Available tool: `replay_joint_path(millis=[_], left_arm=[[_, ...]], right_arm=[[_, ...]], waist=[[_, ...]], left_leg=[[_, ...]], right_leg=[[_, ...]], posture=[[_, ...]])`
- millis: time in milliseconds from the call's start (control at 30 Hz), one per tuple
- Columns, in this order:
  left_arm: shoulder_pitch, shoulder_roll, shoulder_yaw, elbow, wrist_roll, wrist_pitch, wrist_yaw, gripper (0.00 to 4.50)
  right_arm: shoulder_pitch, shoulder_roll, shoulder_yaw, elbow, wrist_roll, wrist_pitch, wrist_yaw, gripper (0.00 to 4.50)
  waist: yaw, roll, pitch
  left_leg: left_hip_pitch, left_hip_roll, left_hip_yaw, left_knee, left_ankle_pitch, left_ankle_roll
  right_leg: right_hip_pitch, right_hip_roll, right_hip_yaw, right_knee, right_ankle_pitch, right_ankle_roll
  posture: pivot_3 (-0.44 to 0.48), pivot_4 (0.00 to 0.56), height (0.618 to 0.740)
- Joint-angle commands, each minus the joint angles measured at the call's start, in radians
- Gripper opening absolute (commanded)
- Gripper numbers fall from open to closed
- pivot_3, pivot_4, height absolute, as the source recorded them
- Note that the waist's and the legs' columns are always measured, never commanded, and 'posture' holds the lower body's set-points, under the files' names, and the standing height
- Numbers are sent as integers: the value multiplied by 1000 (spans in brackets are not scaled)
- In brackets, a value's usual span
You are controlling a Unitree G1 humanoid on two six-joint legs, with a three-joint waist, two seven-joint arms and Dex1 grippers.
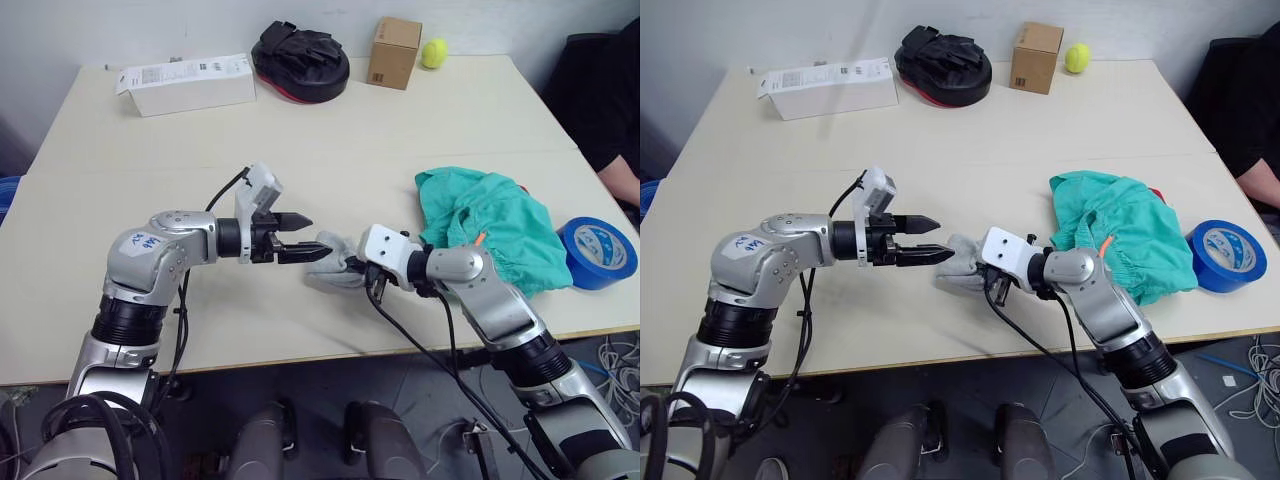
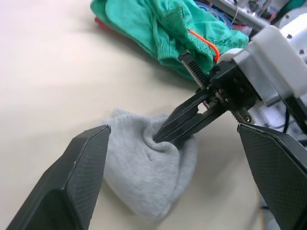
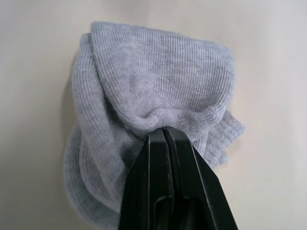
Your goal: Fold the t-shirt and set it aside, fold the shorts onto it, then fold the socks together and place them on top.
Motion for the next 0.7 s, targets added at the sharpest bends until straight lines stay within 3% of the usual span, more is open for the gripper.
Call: replay_joint_path(millis=[33,167,400,700], left_arm=[[8,16,-100,58,123,-203,-81,3531],[15,4,-182,152,239,-357,-116,2167],[-19,-55,-205,302,344,-477,-105,8],[-7,-71,-188,296,368,-482,-147,8]], right_arm=[[7,7,-11,1,-5,-16,-9,0],[8,10,-11,2,-8,-14,-14,0],[17,1,-12,-12,-15,-14,-15,0],[-99,88,-54,-118,75,156,-25,0]], waist=[[-1,0,0],[-4,0,0],[-2,0,0],[-4,0,0]], left_leg=[[0,0,0,0,0,0],[0,0,0,-1,0,0],[-1,1,0,0,-1,2],[-1,1,0,2,0,4]], right_leg=[[0,0,0,0,0,0],[-1,0,0,0,0,0],[-1,0,0,0,0,0],[-1,-1,0,2,1,0]], posture=[[0,150,740],[0,150,740],[0,150,740],[0,150,740]])
